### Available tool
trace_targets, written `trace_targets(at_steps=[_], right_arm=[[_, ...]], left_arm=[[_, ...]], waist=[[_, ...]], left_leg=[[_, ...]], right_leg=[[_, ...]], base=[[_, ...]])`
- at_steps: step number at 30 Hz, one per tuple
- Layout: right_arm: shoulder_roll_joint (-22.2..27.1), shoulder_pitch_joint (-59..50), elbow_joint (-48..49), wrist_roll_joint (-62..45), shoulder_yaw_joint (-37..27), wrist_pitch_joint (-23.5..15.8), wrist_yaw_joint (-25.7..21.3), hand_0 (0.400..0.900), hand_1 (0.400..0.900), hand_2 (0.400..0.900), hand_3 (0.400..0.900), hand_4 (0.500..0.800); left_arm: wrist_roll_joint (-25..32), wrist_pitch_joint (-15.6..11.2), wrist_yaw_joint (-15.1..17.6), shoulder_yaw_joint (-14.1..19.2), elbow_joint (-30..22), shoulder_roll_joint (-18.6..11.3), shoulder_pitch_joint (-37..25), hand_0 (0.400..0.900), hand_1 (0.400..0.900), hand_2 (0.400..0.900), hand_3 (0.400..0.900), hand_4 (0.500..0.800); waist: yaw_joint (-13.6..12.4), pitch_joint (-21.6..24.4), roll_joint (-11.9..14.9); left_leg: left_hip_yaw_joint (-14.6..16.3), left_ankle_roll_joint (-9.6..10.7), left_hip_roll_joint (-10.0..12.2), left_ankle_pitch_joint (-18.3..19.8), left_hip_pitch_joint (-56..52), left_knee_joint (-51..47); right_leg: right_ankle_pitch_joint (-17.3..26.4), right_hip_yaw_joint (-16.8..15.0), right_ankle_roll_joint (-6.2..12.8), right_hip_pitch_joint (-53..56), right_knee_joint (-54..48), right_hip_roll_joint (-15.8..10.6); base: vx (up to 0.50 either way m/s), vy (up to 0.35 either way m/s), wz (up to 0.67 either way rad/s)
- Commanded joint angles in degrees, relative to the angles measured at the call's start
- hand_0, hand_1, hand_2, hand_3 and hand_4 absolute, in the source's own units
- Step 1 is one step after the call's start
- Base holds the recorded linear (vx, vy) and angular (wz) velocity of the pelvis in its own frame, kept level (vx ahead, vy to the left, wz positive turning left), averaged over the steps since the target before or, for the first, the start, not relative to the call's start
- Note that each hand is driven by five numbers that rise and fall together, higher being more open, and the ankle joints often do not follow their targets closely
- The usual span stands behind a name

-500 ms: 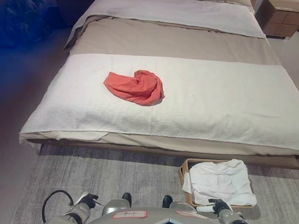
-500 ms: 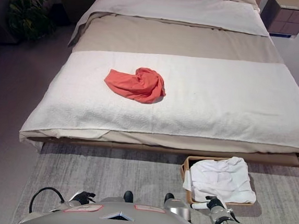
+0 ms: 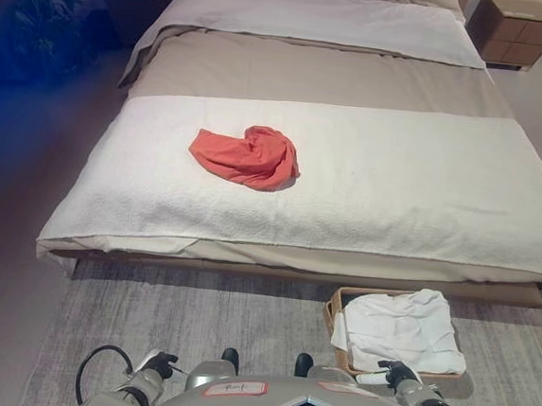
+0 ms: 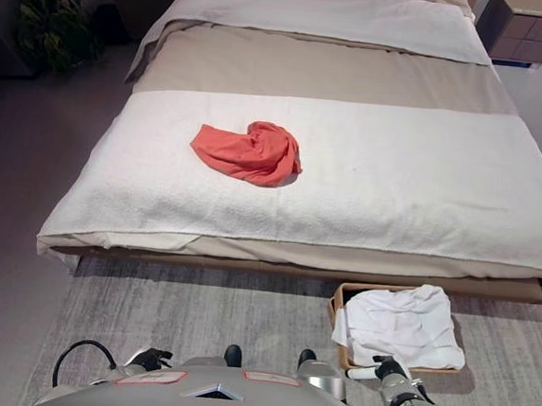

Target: Put the clothes on the bed into the basket.

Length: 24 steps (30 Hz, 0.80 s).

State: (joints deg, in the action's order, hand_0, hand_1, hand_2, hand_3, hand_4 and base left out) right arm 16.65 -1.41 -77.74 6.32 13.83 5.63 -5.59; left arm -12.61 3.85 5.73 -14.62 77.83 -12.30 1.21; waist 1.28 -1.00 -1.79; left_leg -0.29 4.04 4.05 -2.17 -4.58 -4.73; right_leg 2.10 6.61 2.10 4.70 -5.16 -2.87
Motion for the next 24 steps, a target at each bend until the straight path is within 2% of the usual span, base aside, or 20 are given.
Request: trace_targets(at_steps=[1, 11, 16, 20, 22, 24], right_arm=[[-0.7, -3.2, -3.2, -0.6, 1.8, -0.6, -2.0, 0.900, 0.900, 0.900, 0.900, 0.800], [-0.5, -4.1, -2.1, -0.7, 2.3, -0.7, -2.5, 0.900, 0.900, 0.900, 0.900, 0.800], [0.2, -5.1, -0.6, -1.5, 2.4, -0.8, -2.4, 0.900, 0.900, 0.900, 0.900, 0.800], [0.6, -6.2, 1.4, -2.5, 3.3, -1.5, -2.5, 0.900, 0.900, 0.900, 0.900, 0.800], [1.4, -6.5, 2.7, -3.5, 3.3, -1.7, -2.2, 0.900, 0.900, 0.900, 0.900, 0.800], [2.2, -7.0, 3.4, -4.1, 3.1, -1.7, -2.6, 0.900, 0.900, 0.900, 0.900, 0.800]], left_arm=[[0.4, 0.1, 1.0, -0.9, 3.5, -1.4, -3.3, 0.900, 0.900, 0.900, 0.900, 0.800], [0.6, 0.2, 1.3, -1.0, 3.2, -1.9, -3.3, 0.900, 0.900, 0.900, 0.900, 0.800], [1.5, 0.4, 1.4, -0.5, 2.8, -2.9, -3.9, 0.900, 0.900, 0.900, 0.900, 0.800], [3.7, 0.4, 1.8, 0.9, 1.9, -4.1, -4.6, 0.900, 0.900, 0.900, 0.900, 0.800], [5.0, 0.5, 2.1, 1.4, 1.7, -3.9, -5.2, 0.900, 0.900, 0.900, 0.900, 0.800], [6.4, 0.4, 2.6, 1.5, 2.5, -3.8, -5.9, 0.900, 0.900, 0.900, 0.900, 0.800]], waist=[[-0.3, -2.0, 3.1], [-0.6, -2.5, 3.1], [-0.6, -3.8, 2.8], [-1.7, -7.3, 4.7], [-3.3, -10.0, 5.2], [-3.6, -11.3, 5.6]], left_leg=[[2.7, -0.8, -2.8, 2.4, 0.0, -0.3], [2.3, -0.7, -2.6, 2.5, 0.1, -0.3], [1.9, -0.7, -1.8, 2.1, 0.5, 0.3], [1.1, -0.1, -2.0, 4.4, 10.5, 18.4], [-1.5, -0.3, -3.8, 1.8, 16.2, 27.7], [-2.9, -0.2, -4.4, -0.1, 21.9, 29.1]], right_leg=[[-1.3, 2.8, 4.45, 0.5, 0.2, -2.8], [-1.5, 3.3, 4.34, 0.7, 0.4, -2.8], [-3.6, 2.8, 3.26, -1.7, 5.1, -2.3], [-5.8, 1.6, 0.84, -4.1, 9.4, -1.4], [-6.4, 1.9, -0.33, -4.0, 10.2, -0.7], [-7.4, 2.5, -0.32, -4.2, 10.7, -0.8]], base=[[0.00, 0.000, 0.00], [0.00, -0.010, 0.02], [-0.02, -0.054, 0.03], [-0.10, -0.167, 0.05], [-0.09, -0.167, -0.09], [0.02, -0.085, -0.02]])
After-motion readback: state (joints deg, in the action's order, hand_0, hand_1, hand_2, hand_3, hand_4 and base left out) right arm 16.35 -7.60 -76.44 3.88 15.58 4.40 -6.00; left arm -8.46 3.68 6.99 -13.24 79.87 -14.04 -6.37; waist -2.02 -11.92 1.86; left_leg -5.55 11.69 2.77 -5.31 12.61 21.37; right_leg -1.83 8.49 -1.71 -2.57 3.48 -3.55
